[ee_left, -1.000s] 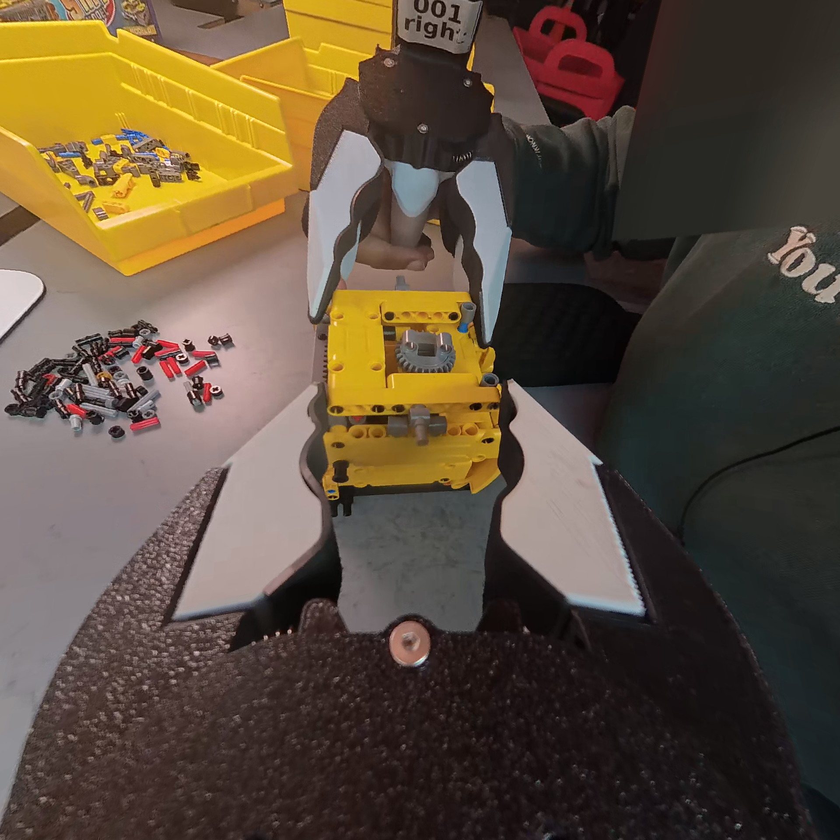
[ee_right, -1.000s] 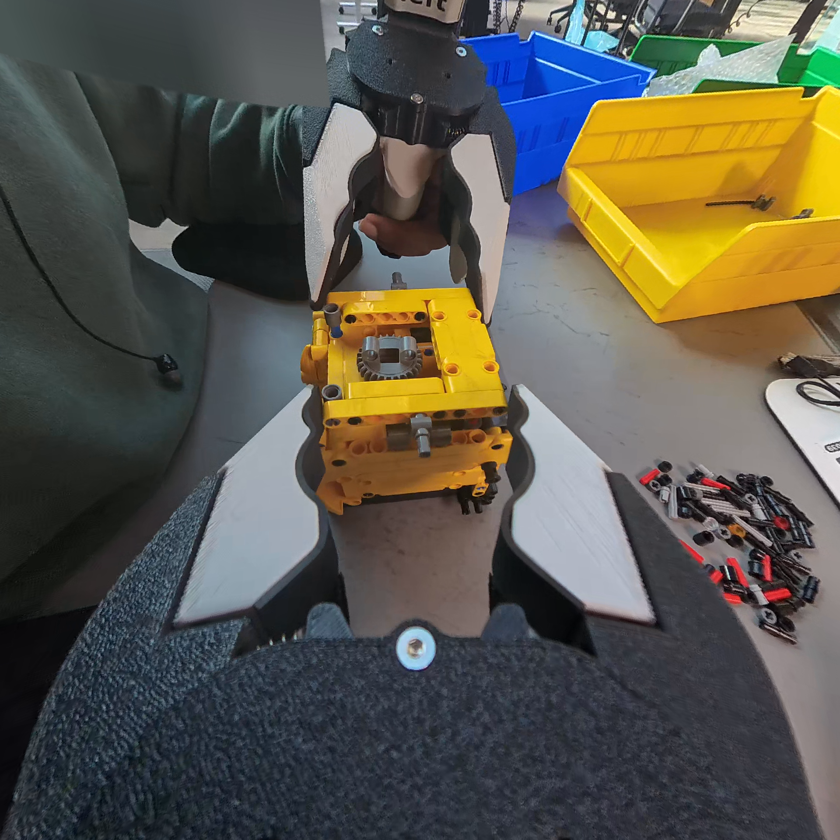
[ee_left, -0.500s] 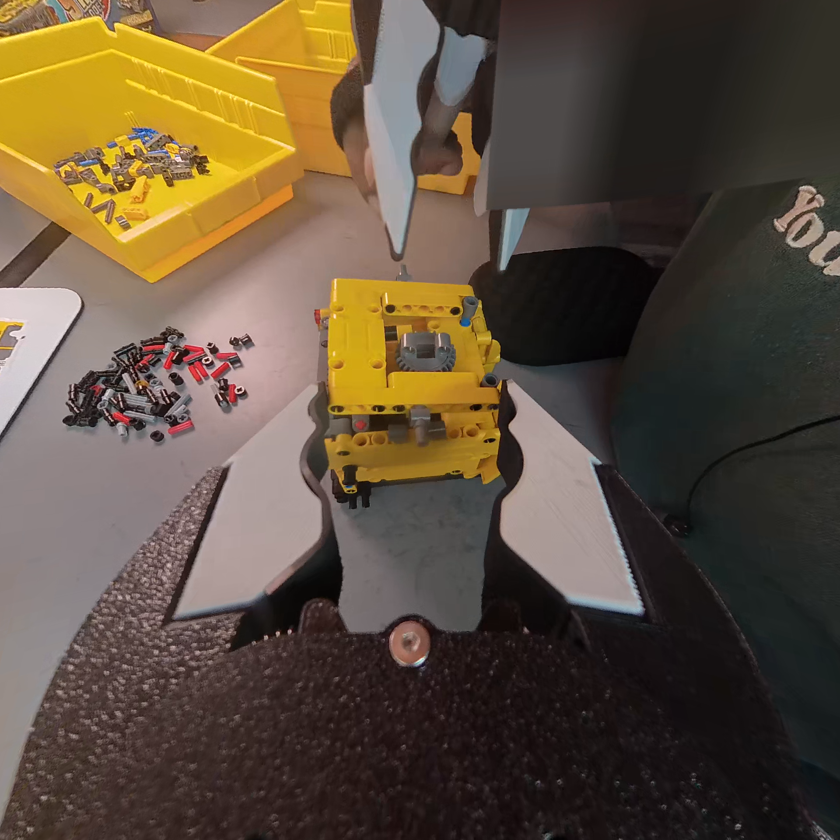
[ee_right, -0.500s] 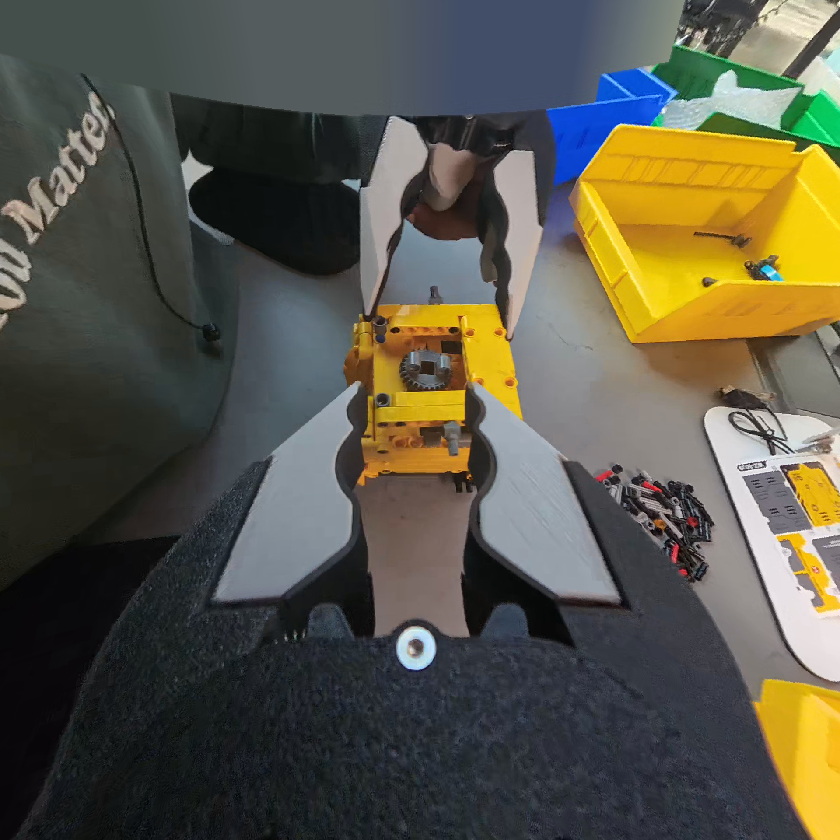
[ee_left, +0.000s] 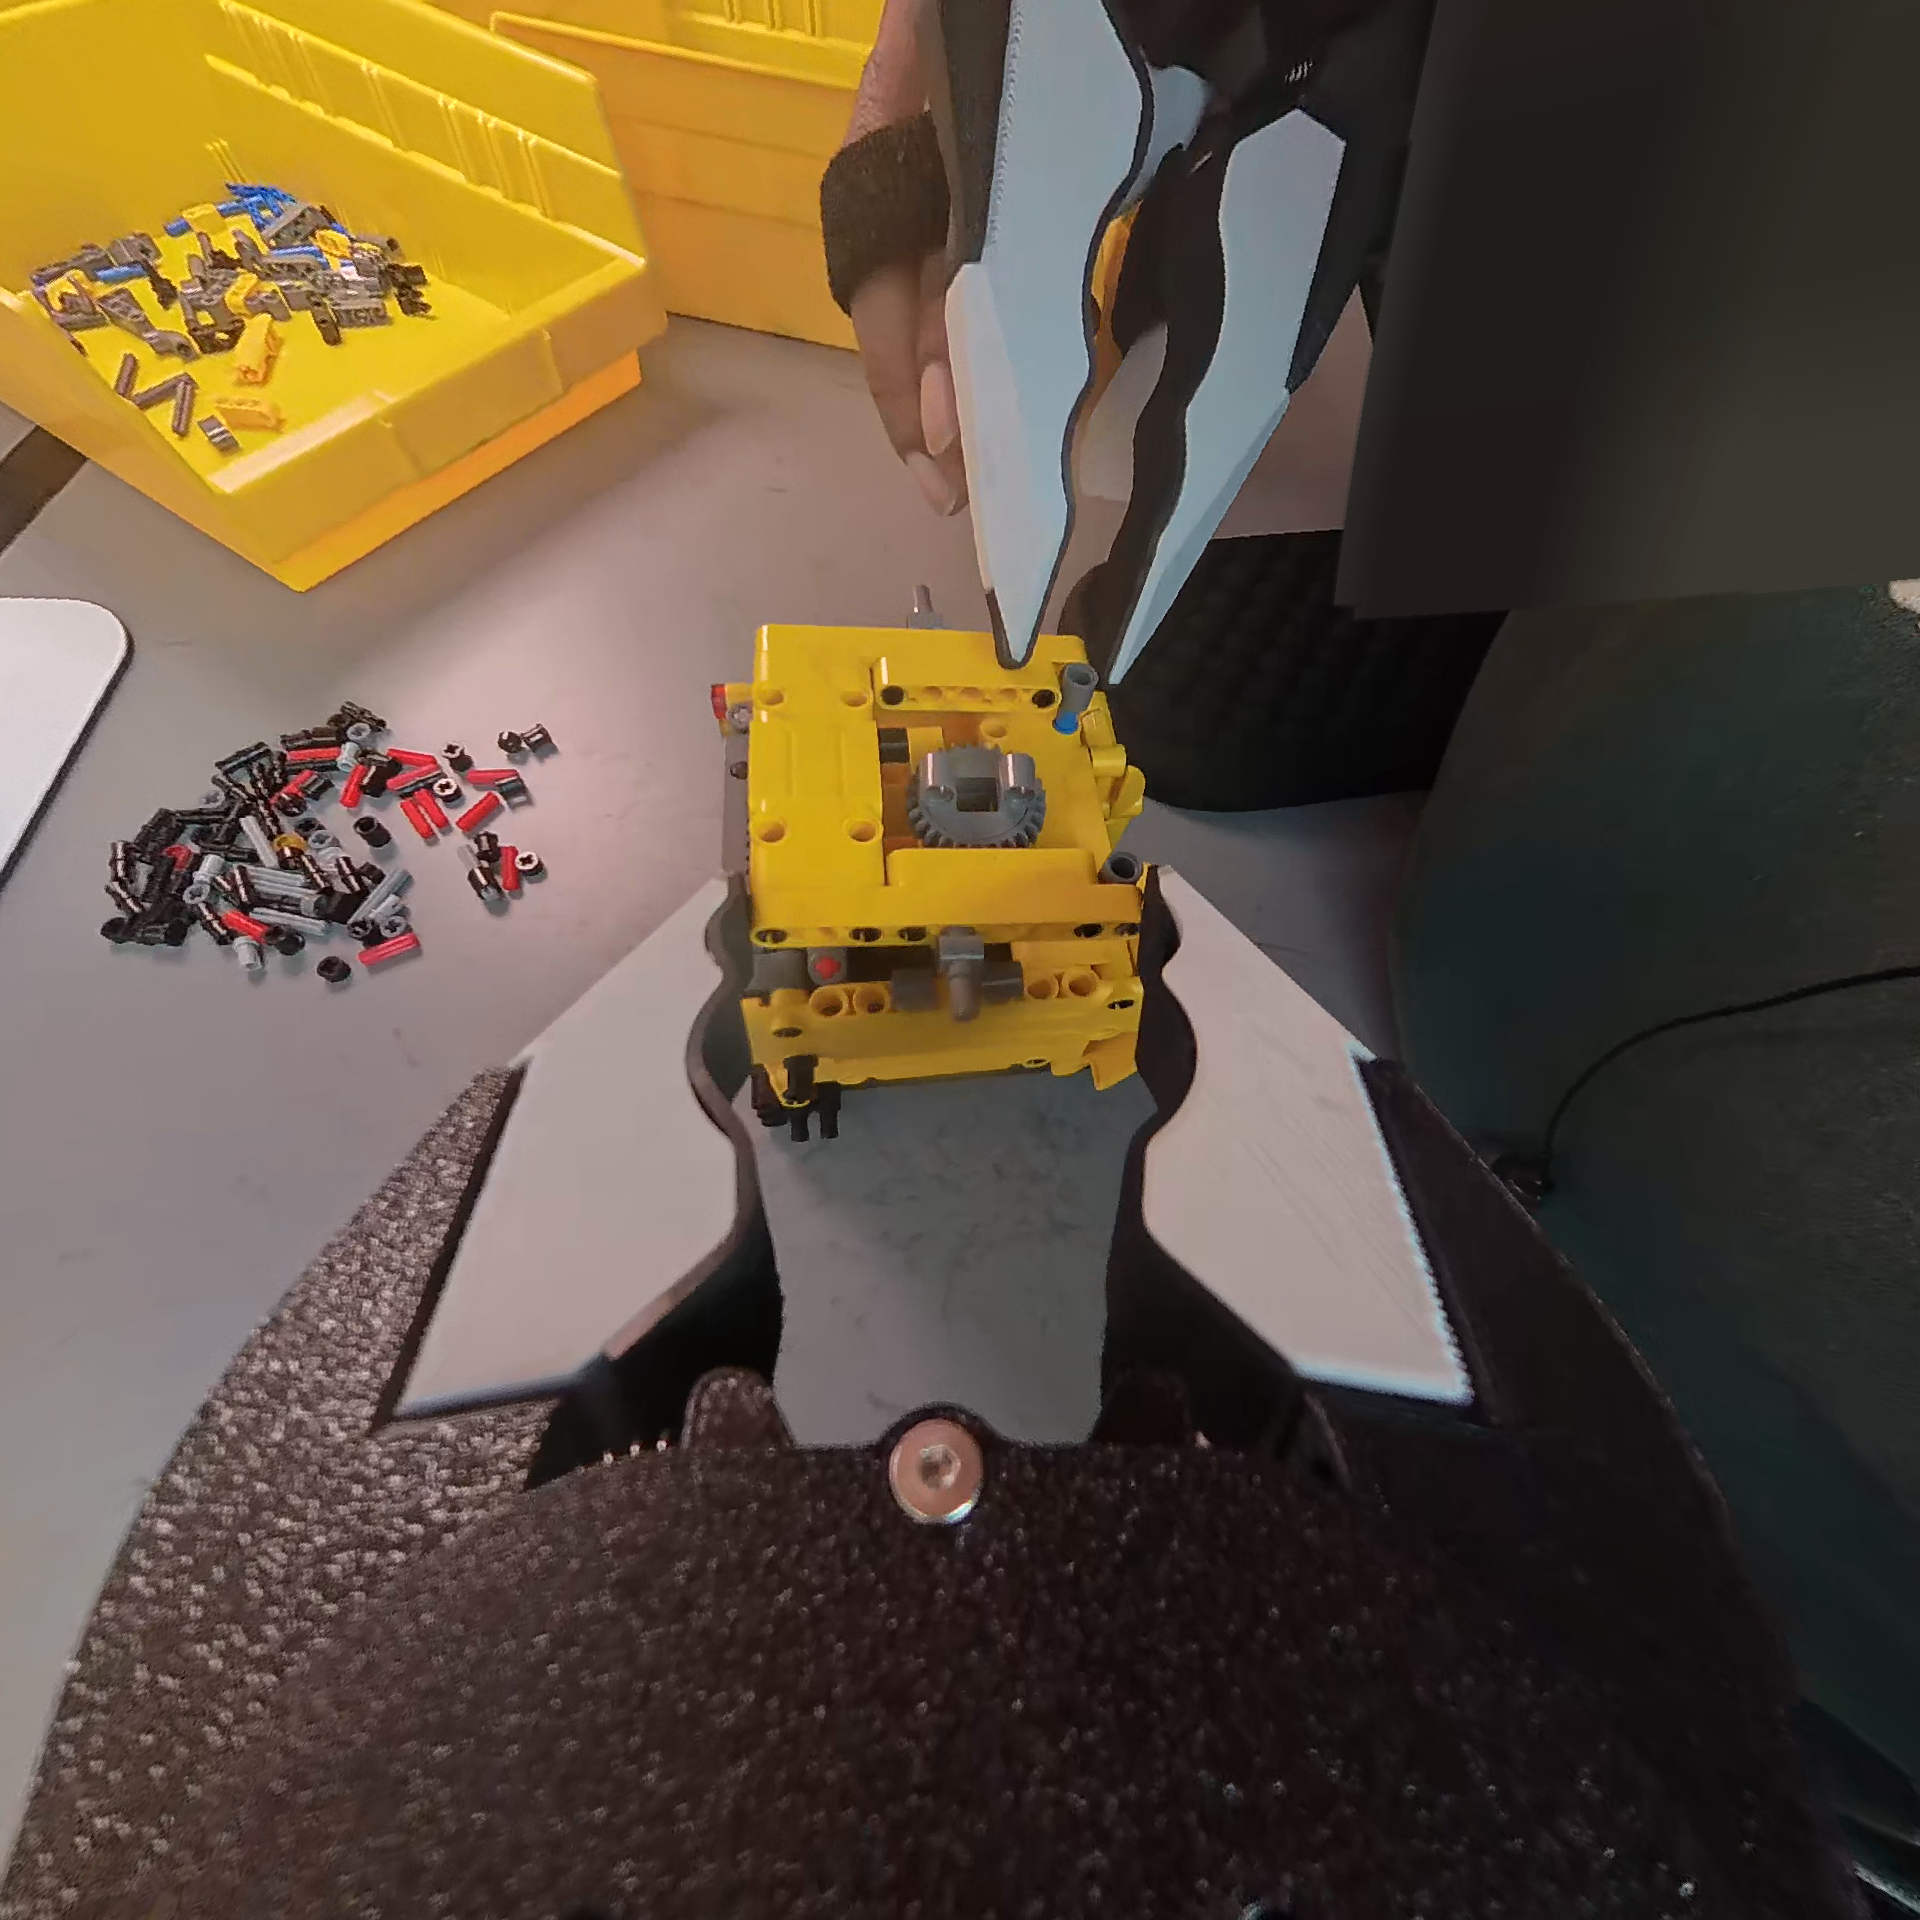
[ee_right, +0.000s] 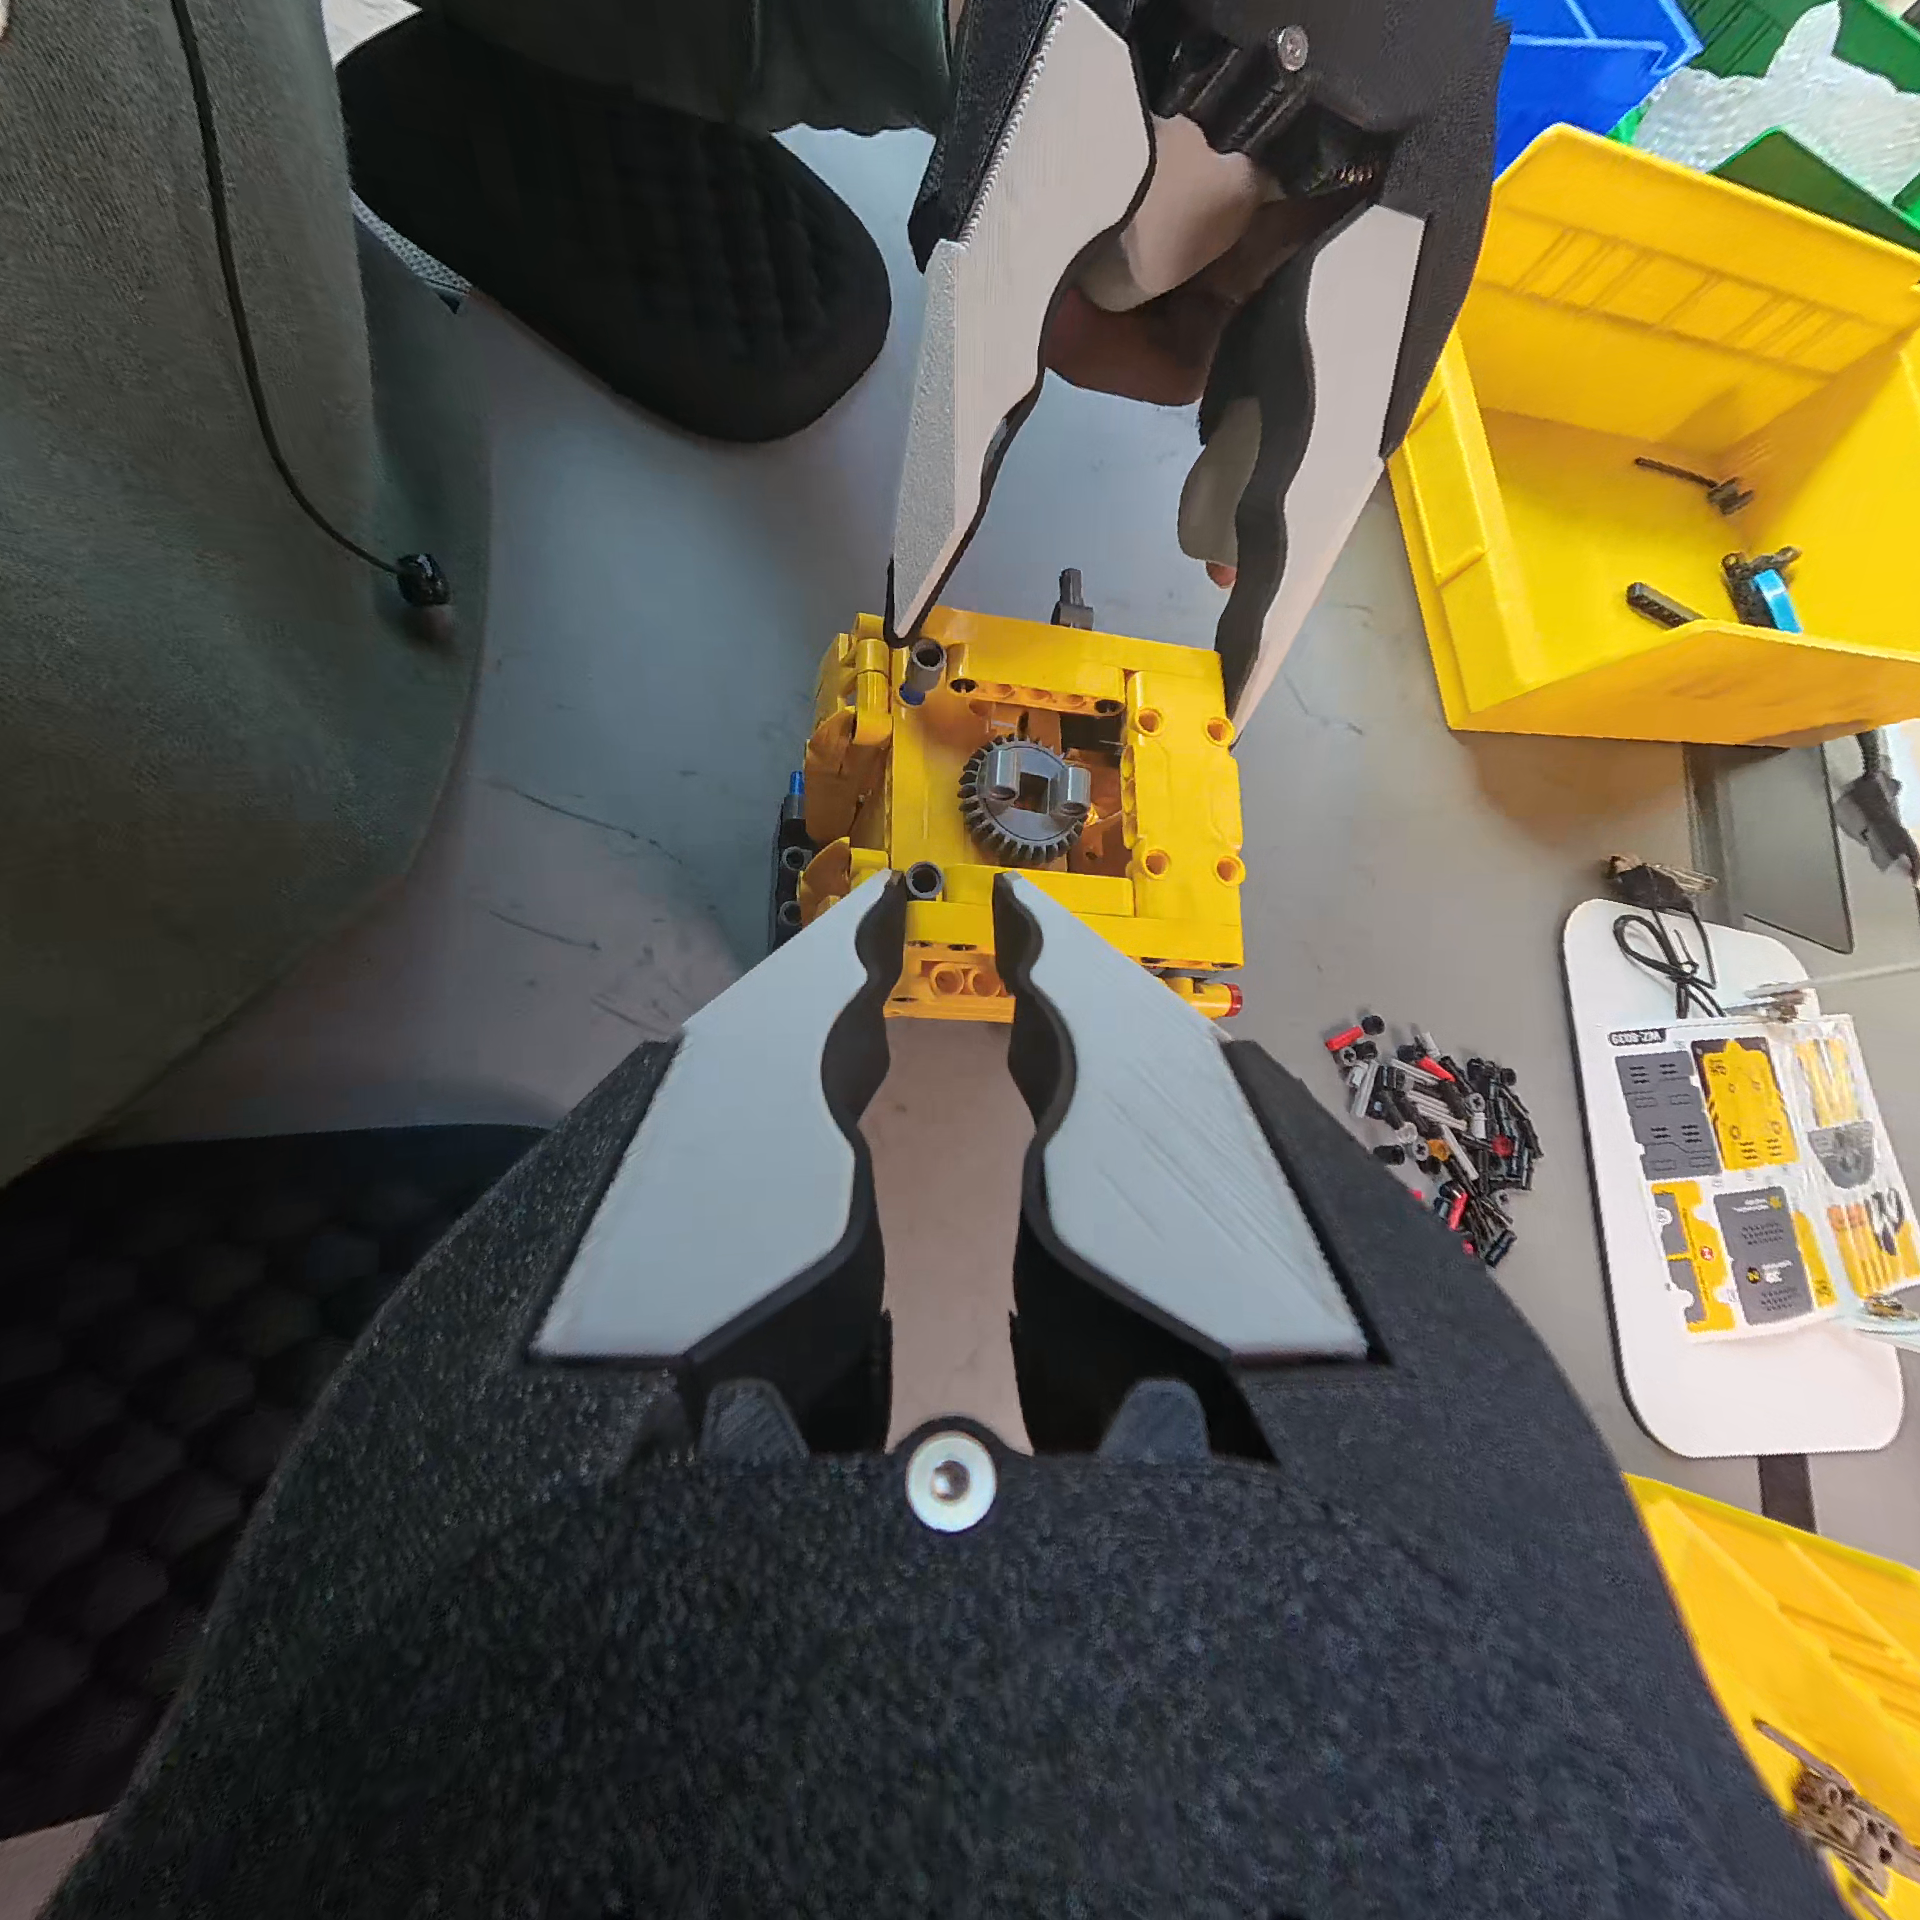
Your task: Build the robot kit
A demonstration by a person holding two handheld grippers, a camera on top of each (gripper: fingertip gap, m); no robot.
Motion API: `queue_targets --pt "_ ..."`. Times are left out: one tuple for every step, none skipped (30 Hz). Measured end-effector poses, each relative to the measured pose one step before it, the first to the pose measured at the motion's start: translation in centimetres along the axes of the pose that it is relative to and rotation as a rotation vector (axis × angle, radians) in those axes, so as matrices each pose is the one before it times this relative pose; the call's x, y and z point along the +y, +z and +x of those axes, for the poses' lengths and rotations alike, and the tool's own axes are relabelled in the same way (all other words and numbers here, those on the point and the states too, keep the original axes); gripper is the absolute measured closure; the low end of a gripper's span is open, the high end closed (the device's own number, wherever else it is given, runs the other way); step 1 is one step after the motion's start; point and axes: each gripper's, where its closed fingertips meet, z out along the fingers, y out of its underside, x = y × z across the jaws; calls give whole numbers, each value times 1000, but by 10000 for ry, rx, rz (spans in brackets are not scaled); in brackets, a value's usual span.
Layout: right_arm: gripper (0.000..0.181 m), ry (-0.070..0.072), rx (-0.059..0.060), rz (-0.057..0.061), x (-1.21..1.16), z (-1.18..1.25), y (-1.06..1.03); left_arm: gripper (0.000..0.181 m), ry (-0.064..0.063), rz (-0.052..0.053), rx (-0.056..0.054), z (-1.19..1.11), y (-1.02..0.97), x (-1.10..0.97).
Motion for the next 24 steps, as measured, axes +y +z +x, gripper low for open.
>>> queue_targets --pt "165 64 -12 -26 -12 9 52 107 -54 -9 27 -14 -15 46" --pt "165 82 -34 -26 17 21 46 107 -74 10 19 -14 -23 54" --pt "165 105 -61 -32 40 9 42 107 -116 17 35 -3 2 51" --pt "165 90 -77 -30 15 19 27 107 -153 17 51 11 22 68" --pt "165 57 -67 -44 22 9 38 107 -186 13 66 4 19 75" --pt "165 47 -56 -60 -1 10 49 107 -160 34 54 -6 9 37" --pt "165 -25 -30 -93 1 18 40 107 -40 47 1 -11 -24 7" --pt "165 -86 5 -105 -16 2 37 107 8 20 -18 -16 -29 22" --pt "165 -102 23 -108 -17 -21 43 107 -10 -4 -9 0 -27 20" --pt "166 -94 24 -103 -16 -23 35 107 -12 -16 -1 2 -23 16" --pt "166 -71 26 -99 -7 -17 13 107 13 -15 0 4 -1 6" --pt "166 -77 43 -81 -57 -37 26 107 21 -7 18 8 -25 21" --pt "166 -105 79 -64 -89 -37 54 107 6 -2 41 12 -49 35" --pt "167 -166 101 -51 -116 -76 43 107 21 2 48 20 -51 33" --pt "167 -163 115 -32 -132 -69 60 107 30 2 36 20 -59 53" --pt "168 -87 89 -50 -91 -32 43 107 40 6 12 18 -35 42" --pt "168 -54 74 -59 -50 -25 19 107 35 10 -3 5 -18 17" --pt "168 -55 73 -43 -38 -17 29 107 26 13 -3 1 1 1" --pt "168 -47 58 -47 -6 -17 16 107 28 18 1 3 9 3" --pt "168 -78 46 -76 34 -22 3 107 23 14 -3 -10 30 -18" --pt "171 -150 -56 -147 118 -211 64 107 36 22 6 26 52 -56" --pt "171 -178 107 -138 138 -146 284 107 26 -25 -7 -8 52 -12" --pt "174 -302 16 -18 -90 -146 25 107 21 -31 -2 -26 16 -2" --pt "176 -43 54 -103 -50 -8 104 107 84 -3 -41 -13 23 -66"
